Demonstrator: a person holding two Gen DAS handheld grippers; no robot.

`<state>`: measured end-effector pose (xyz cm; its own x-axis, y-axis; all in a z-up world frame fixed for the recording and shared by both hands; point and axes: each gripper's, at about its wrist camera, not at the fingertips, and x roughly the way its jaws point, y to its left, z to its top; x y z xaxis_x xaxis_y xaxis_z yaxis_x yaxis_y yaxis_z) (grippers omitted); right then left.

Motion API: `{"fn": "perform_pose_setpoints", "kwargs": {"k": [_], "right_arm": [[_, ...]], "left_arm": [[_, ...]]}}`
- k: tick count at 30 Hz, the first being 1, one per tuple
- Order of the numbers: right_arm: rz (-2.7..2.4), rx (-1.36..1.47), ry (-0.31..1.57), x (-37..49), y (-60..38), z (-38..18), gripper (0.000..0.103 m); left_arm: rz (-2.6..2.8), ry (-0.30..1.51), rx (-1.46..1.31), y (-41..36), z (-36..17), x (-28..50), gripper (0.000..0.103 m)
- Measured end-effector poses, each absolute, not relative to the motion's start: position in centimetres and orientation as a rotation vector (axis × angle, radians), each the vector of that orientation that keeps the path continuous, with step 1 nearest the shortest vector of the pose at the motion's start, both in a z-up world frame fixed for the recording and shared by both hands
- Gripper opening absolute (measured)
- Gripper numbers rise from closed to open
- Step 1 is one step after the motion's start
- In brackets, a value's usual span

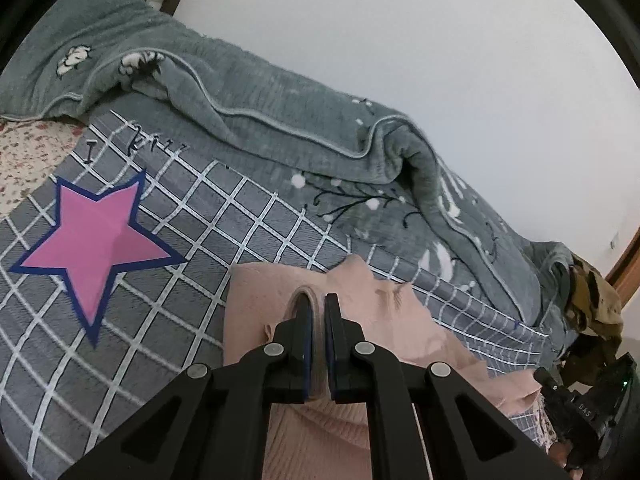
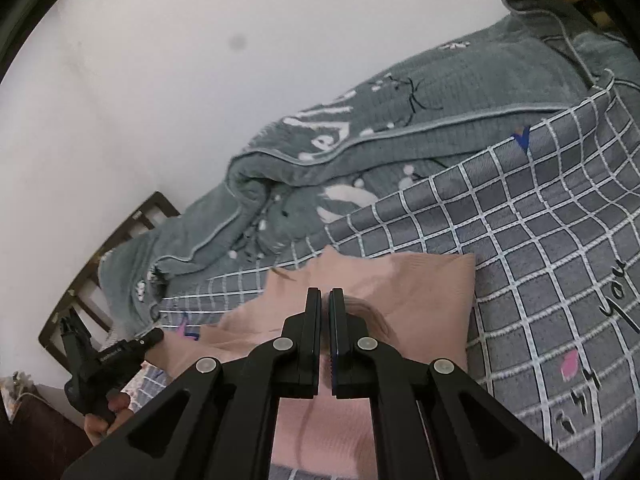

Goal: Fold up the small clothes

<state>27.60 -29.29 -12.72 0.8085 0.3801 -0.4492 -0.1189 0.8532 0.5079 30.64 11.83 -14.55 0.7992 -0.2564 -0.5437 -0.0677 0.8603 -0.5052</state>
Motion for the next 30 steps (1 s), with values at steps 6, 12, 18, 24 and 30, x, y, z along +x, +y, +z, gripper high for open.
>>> {"fn": "perform_pose_setpoints", "kwargs": {"k": [6,12,18,24,30], "right_arm": [[0.243,0.447,0.592,30.4,-29.2,-13.6,0.004],[0.139,0.402,0.609,32.3,-30.1,-15.5,0.017],[0.141,0.353,0.664,31.6,-29.9,-16.6,0.021],[0.125,0.220,0.689,28.8,-28.1,-16.5,0.040],[0.105,0.128,0.703,24.4,-26.8,-17.5,0.045]], "left_arm": [[-0.118,0.694,-0.517,11.3,-15.6,33.8,0.008],[-0.069,0.708,-0.552,12.8,-16.9,34.7,0.047],[-0.084,0.724,-0.583,13.7,-18.0,33.9,0.062],[-0.113,0.769,-0.498,12.1,-18.3,31.9,0.064],[-0.134,0.806,-0.428,10.5,-18.9,28.8,0.065]]}}
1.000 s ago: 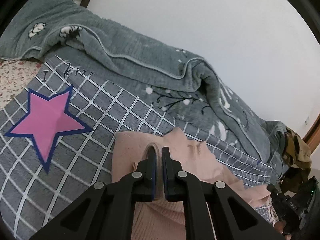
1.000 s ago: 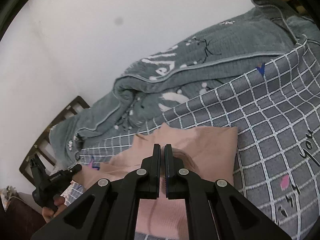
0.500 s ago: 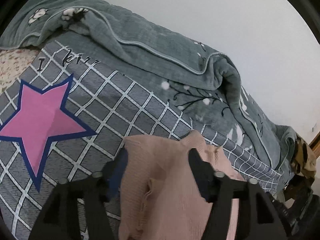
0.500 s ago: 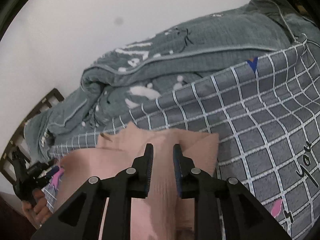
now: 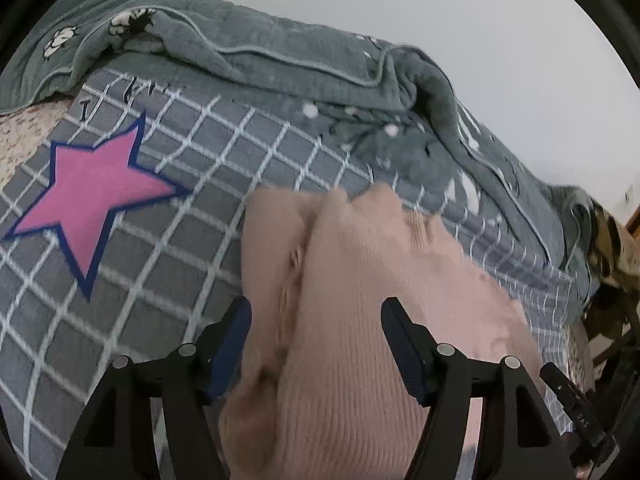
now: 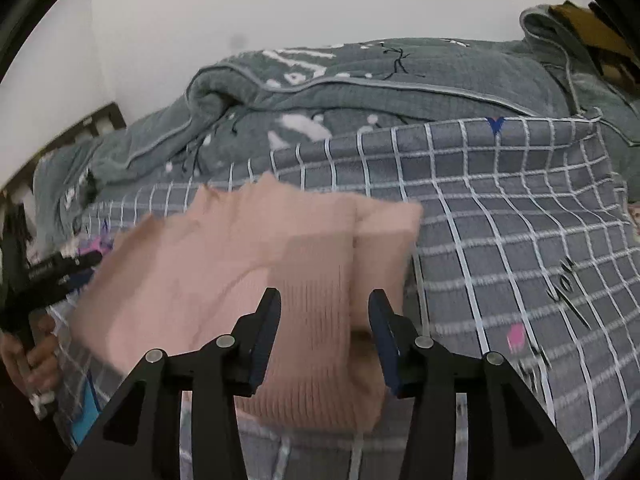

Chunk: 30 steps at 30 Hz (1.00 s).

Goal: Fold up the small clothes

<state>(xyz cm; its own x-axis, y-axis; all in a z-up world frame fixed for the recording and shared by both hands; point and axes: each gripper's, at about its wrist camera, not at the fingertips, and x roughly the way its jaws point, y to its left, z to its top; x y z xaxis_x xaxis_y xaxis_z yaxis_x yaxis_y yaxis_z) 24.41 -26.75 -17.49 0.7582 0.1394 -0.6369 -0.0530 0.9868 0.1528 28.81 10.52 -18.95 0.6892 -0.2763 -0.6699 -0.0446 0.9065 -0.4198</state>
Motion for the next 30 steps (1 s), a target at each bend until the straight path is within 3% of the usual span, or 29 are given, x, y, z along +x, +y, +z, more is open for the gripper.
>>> {"fn": "perform_pose_setpoints", "kwargs": {"k": [10,21,23,24,25,26,27,30], "right_arm": [[0.101,0.216,0.794,21.9,-28.5,-20.9,0.049],[0.113,0.223,0.853,24.3,-27.5,-22.5,0.049],[0.108,0.223,0.852,24.5,-27.5,-22.6,0.047],[0.102,0.216,0.851,24.6,-27.4,-22.6,0.045],[0.105,0.214,0.850,24.7,-27.3,-22.6,0.036],[0.119,0.220,0.851,24.7,-27.3,-22.7,0.025],[0.152,0.240,0.855,24.8,-27.4,-22.7,0.021],[0.184,0.315,0.854,24.8,-28.2,-22.7,0.016]], "left_arm": [[-0.149,0.849,-0.437,11.3,-21.5,24.5,0.068],[-0.155,0.853,-0.374,10.2,-22.1,25.8,0.066],[-0.152,0.853,-0.368,10.1,-22.2,26.0,0.050],[-0.161,0.857,-0.382,10.3,-22.4,26.2,0.035],[-0.175,0.860,-0.403,10.5,-22.5,26.3,0.021],[-0.188,0.862,-0.440,10.9,-22.6,26.4,0.021],[-0.194,0.861,-0.465,11.2,-22.7,26.4,0.019],[-0.209,0.858,-0.543,12.0,-22.7,26.4,0.016]]}}
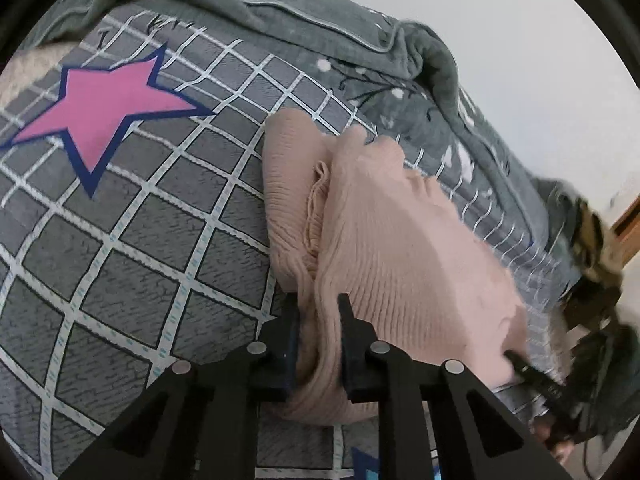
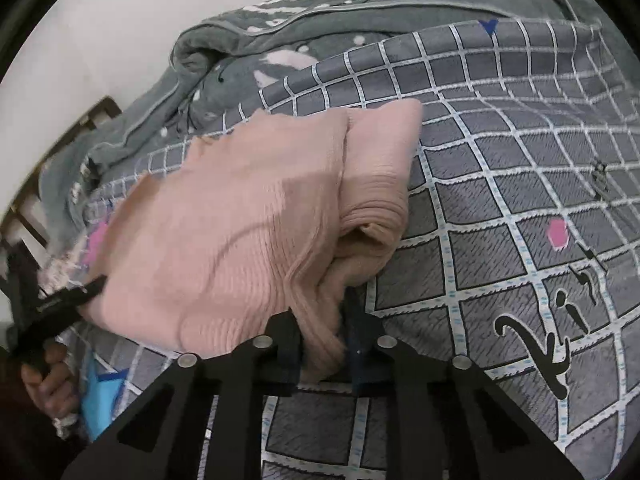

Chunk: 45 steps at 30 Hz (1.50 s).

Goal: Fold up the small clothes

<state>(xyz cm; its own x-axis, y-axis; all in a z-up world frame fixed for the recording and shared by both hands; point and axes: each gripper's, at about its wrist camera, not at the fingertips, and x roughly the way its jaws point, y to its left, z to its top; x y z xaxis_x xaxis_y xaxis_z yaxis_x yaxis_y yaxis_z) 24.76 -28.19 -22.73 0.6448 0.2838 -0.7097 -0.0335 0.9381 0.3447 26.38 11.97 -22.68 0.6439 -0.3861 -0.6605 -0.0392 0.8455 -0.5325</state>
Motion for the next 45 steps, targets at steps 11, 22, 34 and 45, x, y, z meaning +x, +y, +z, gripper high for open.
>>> {"fn": "perform_pose_setpoints", "kwargs": {"k": [11,22,34,45], "right_arm": [[0.216,0.321,0.794,20.1,-27.6,-19.6,0.013],[0.232,0.295,0.817,11.5,-28.6,-19.5,0.014],[0.157,0.135,0.718,9.4,-28.3,-16.4,0.029],[0.137,0.207,0.693,17.5,-27.9,-14.2,0.029]], "left_arm": [[-0.198,0.825,-0.516,11.9,-20.3,21.9,0.012],[-0.176,0.816,-0.493,12.3,-20.0,13.2,0.010],[-0.187,0.767,-0.386,11.7,-17.1,14.8,0.056],[-0.226,0.739,-0.380,9.0,-15.2,23.0,0.057]]}}
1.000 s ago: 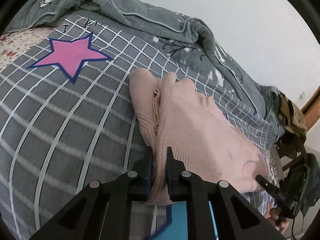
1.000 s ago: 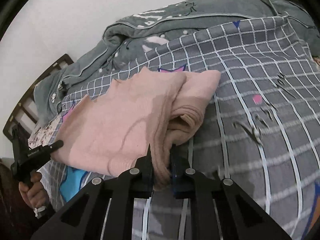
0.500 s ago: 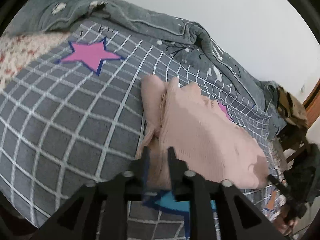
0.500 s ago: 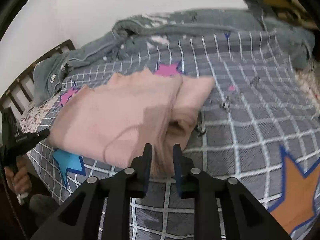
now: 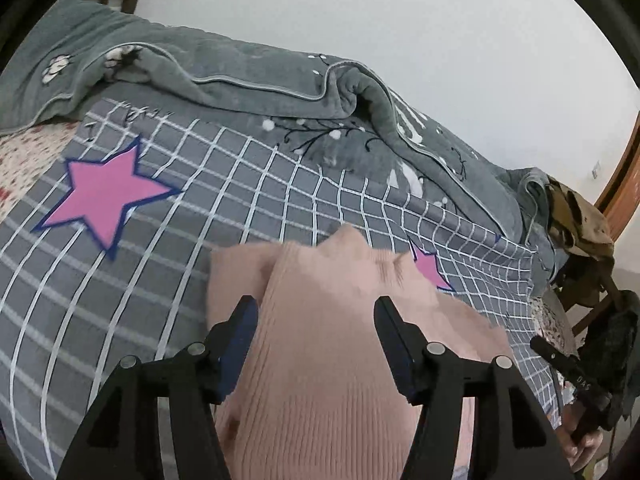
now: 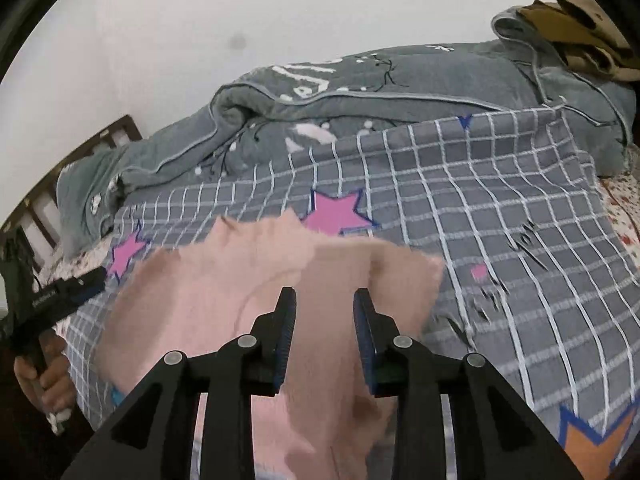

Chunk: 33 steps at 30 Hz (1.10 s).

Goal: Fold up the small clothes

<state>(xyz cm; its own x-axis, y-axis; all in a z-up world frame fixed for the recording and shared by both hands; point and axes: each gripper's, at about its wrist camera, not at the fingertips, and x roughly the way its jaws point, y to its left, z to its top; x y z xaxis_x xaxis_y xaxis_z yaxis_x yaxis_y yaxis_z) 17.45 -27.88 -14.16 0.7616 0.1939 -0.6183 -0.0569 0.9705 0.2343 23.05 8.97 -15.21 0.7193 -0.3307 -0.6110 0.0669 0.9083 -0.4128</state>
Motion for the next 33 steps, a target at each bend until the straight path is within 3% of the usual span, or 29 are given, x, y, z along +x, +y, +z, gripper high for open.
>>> {"fn": "perform_pose_setpoints", "kwargs": {"k": [8,11,16,19,21,22,23,26,30,33], "right_arm": [[0.105,0.152,0.731,23.1,-27.6,-15.1,0.029],[0.087,0.126,0.770,23.9,-28.0,-16.8,0.029],[0.084,0.126,0.857,25.3,-28.5,-19.8,0.029],[0.090,0.109,0.866,25.8,-28.1,-20.0,0.029],[0.097,0.098,0.884,26.4,-27.8,-20.1,0.029],[0.099,0.092,0.893,26.7,-27.6,-20.2,0.024],[0.105,0.086,0.898,26.9,-27.5,-20.3,0.007],[0.126,0.065,0.869,27.0,-27.1,-19.9,0.005],[0.150,0.125,0.693,25.4,-28.1,-16.7,0.005],[0.110,0.138,0.713,26.3,-28.5,-17.1,0.005]], "left_arm": [[-0.186,0.780,-0.294,7.9,-16.6,28.0,0.056],[-0.183,0.813,-0.259,7.7,-18.1,28.9,0.047],[-0.200,0.865,-0.252,7.4,-20.5,29.5,0.019],[-0.220,0.843,-0.254,7.6,-20.1,29.5,0.010],[-0.233,0.826,-0.261,7.7,-19.7,29.5,0.008],[-0.240,0.817,-0.263,7.7,-19.5,29.6,0.007],[-0.246,0.806,-0.266,7.7,-19.3,29.6,0.007],[-0.260,0.772,-0.289,8.0,-18.7,29.6,0.007],[-0.270,0.742,-0.344,8.8,-18.0,29.9,0.007],[-0.217,0.787,-0.339,8.8,-18.9,31.0,0.007]]}}
